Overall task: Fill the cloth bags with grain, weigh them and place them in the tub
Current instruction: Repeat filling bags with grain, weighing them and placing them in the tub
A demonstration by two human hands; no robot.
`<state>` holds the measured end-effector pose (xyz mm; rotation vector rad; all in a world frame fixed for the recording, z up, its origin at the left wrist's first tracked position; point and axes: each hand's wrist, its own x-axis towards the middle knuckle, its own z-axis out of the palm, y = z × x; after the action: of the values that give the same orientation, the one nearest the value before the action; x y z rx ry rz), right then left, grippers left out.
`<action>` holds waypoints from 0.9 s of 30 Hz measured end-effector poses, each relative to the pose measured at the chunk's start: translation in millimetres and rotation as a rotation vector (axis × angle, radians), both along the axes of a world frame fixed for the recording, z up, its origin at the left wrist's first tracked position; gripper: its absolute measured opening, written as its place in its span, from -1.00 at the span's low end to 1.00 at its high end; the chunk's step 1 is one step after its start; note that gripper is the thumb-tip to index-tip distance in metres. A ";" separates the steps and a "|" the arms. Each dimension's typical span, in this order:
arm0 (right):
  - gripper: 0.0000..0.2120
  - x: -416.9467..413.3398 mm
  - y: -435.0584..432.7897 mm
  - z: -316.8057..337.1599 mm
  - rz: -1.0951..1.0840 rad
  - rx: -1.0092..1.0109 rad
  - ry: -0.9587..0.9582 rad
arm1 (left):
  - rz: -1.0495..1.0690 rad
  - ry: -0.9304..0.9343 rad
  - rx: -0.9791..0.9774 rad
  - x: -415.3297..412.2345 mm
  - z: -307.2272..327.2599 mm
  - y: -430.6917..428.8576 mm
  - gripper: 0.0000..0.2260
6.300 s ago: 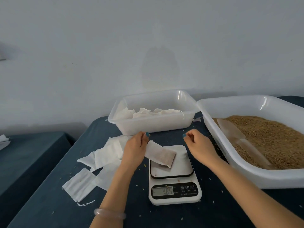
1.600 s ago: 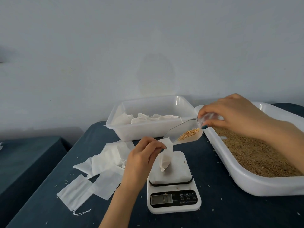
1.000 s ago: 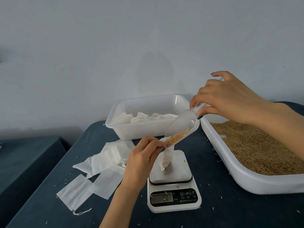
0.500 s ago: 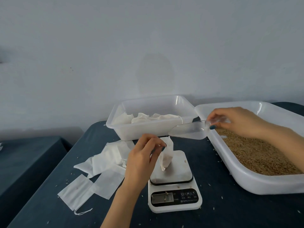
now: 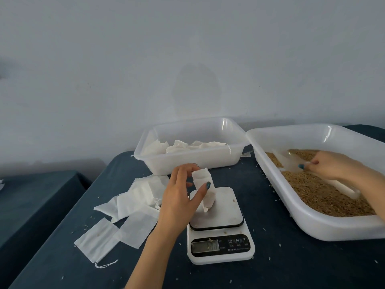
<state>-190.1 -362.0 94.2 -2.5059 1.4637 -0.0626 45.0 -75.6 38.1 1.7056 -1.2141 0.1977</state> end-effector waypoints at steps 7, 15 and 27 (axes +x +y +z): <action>-0.56 5.0 18.2 -0.4 0.021 -0.042 0.323 | 0.003 0.078 0.036 2.2 -2.0 -1.0 -0.66; -0.63 18.7 50.9 14.8 0.064 -0.403 -0.012 | 0.001 0.129 -0.021 2.6 -0.7 -1.7 -0.69; -0.71 82.1 165.7 -40.3 0.518 -0.287 -0.501 | 0.153 0.210 0.028 4.3 1.5 -3.1 -0.83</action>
<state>-108.0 -196.2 53.9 -2.7247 0.6283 -0.7870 49.2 -78.7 39.6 1.7955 -0.9374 0.0903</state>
